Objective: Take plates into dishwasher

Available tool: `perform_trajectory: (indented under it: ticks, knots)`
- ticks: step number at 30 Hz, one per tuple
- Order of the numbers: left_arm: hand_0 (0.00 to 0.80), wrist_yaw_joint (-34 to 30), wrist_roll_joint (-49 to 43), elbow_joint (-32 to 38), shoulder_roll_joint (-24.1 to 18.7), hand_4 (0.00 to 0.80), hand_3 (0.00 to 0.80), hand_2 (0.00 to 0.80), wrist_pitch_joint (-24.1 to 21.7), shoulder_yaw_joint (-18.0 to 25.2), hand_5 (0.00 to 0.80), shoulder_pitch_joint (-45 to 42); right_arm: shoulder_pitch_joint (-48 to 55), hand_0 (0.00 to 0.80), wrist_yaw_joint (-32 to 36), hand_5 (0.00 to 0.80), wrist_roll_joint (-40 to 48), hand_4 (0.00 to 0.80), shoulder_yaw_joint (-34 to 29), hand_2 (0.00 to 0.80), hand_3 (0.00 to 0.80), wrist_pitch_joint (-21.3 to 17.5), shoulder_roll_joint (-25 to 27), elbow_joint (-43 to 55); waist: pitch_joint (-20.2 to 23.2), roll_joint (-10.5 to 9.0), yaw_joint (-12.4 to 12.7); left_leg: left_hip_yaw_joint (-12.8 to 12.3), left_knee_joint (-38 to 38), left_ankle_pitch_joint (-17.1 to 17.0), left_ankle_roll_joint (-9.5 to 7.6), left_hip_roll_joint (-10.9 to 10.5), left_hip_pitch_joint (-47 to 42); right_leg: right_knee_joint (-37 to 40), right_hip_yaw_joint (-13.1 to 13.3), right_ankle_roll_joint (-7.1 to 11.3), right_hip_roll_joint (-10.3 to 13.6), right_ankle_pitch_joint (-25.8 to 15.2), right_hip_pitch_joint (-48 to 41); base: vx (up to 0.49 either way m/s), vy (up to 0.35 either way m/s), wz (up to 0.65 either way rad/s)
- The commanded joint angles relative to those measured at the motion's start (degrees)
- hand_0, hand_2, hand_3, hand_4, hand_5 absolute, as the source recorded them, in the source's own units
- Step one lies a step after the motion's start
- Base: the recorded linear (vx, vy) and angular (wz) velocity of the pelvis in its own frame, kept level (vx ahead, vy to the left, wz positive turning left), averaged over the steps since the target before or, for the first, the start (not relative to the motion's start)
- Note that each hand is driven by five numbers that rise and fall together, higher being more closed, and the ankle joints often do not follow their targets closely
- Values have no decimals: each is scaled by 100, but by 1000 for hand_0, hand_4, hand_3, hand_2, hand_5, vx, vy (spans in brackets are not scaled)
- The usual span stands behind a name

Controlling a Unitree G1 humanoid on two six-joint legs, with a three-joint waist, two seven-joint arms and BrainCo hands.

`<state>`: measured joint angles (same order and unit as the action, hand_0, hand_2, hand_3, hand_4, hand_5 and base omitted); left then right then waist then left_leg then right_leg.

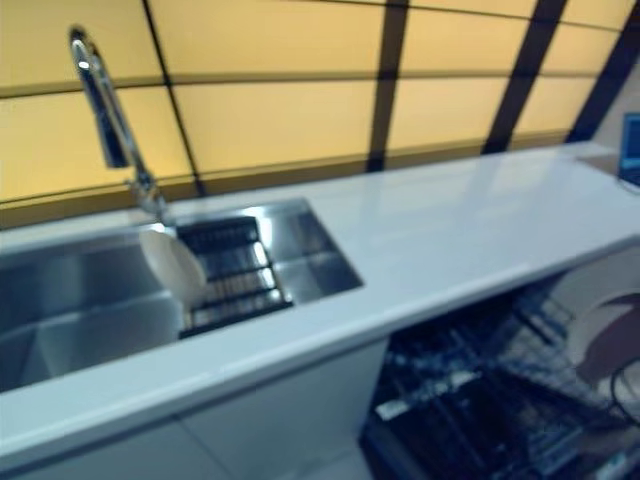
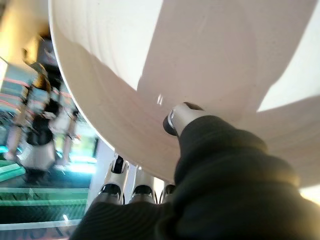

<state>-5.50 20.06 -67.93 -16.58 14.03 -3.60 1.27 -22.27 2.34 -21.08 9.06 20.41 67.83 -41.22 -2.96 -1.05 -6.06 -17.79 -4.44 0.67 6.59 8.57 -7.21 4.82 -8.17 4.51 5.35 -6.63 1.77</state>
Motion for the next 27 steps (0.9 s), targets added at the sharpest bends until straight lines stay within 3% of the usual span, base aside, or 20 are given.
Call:
perform_trajectory:
  ticks: [1, 6, 11, 13, 18, 22, 27]
  knots:
    - [0, -7, 31, -210, -248, 0, 0, 0, -112, -192, 0, 100, -165, 800, 65, 800, 437, 800, -232, 800, 800, 351, -221, 209, 177, -317, 65, 121, -56, -64, -95, -168, 131, 18, -23, 649, 314, -17, -286, 20, -21, -7]
    - [0, -72, -99, -256, -265, 0, 0, 0, -139, -179, 0, 41, -141, 800, 115, 800, 858, 800, -330, 800, 800, 548, -574, 181, 140, -256, 43, 107, -56, -52, -83, -166, 127, 18, -29, 639, 332, -5, -259, 0, 0, 0]
    - [0, -136, -216, -277, -277, 0, 0, 0, -130, -149, 0, 2, -179, 800, -148, 800, 1607, 800, -434, 800, 800, 995, -1003, 226, 74, -190, 42, 112, -56, -48, -87, -189, 108, 18, -7, 636, 366, -8, -267, 0, 0, 0]
    - [0, -154, -213, -302, -254, 0, 0, 0, -189, -162, 0, -28, -198, 800, -636, 800, 2270, 800, -537, 800, 800, 1112, -1200, 199, 55, -161, 54, 119, -56, -42, -86, -196, 101, 18, -14, 636, 384, -9, -269, 0, 0, 0]
    - [0, -217, -164, -340, -212, 0, 0, 0, -290, -211, 0, -77, -201, 800, -1714, 800, 2803, 800, -743, 800, 800, 1121, -1564, 303, 23, -118, 81, 155, -56, -30, -100, -215, 102, 18, -12, 635, 407, -2, -278, 0, 6, 0]
    - [0, -215, -69, -343, -112, 0, 0, 0, -362, -275, 0, -140, 11, 800, -2721, 800, 2574, 800, -871, 800, 800, 943, -2000, 509, -1, -62, 100, 190, -56, -21, -121, -221, 94, 18, 13, 637, 415, 3, -284, 13, 22, 2]
    - [0, -167, -30, -300, -36, 0, 0, 0, -362, -323, 0, -201, 310, 800, -3447, 800, 2268, 800, -928, 800, 800, 781, -2322, 712, -21, -12, 116, 233, -56, -16, -139, -226, 90, 18, 32, 640, 419, 11, -294, 12, 16, 3]
